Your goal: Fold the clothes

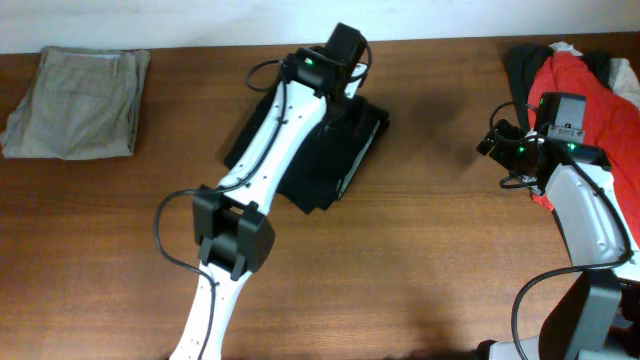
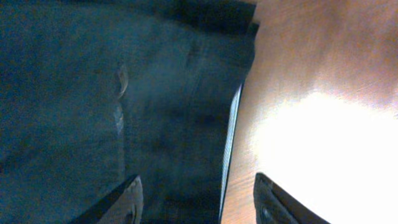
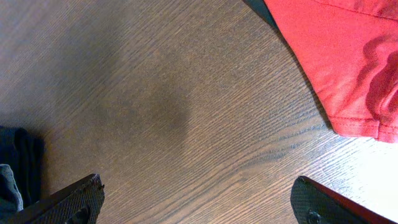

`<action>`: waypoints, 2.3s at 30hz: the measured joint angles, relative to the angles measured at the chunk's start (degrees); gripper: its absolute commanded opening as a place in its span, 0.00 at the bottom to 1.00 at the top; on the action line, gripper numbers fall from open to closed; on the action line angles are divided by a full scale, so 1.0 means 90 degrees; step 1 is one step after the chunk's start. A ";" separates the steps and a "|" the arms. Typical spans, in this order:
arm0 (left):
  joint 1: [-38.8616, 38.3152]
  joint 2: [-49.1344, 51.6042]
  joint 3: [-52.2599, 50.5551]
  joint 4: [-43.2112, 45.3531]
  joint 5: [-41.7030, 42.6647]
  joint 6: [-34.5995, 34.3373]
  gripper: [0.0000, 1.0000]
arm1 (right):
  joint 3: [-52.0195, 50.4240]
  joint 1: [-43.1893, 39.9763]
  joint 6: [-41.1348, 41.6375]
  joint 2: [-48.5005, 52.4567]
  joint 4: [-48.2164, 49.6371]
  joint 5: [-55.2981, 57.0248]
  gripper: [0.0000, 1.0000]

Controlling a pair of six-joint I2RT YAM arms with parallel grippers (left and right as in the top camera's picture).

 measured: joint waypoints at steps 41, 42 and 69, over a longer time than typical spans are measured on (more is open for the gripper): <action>0.3480 -0.0102 0.0447 -0.0078 0.1717 0.0906 0.99 | -0.0002 0.0000 0.0000 0.0000 0.0000 0.0000 0.99; 0.3621 -0.0019 0.0454 -0.0053 0.2096 0.1100 0.99 | -0.0002 0.0000 0.0000 0.0000 0.0000 -0.0002 0.99; 0.2875 0.2249 0.0629 0.0022 0.3684 0.2412 0.01 | -0.0002 0.0000 0.0002 0.0000 0.0002 -0.0002 0.99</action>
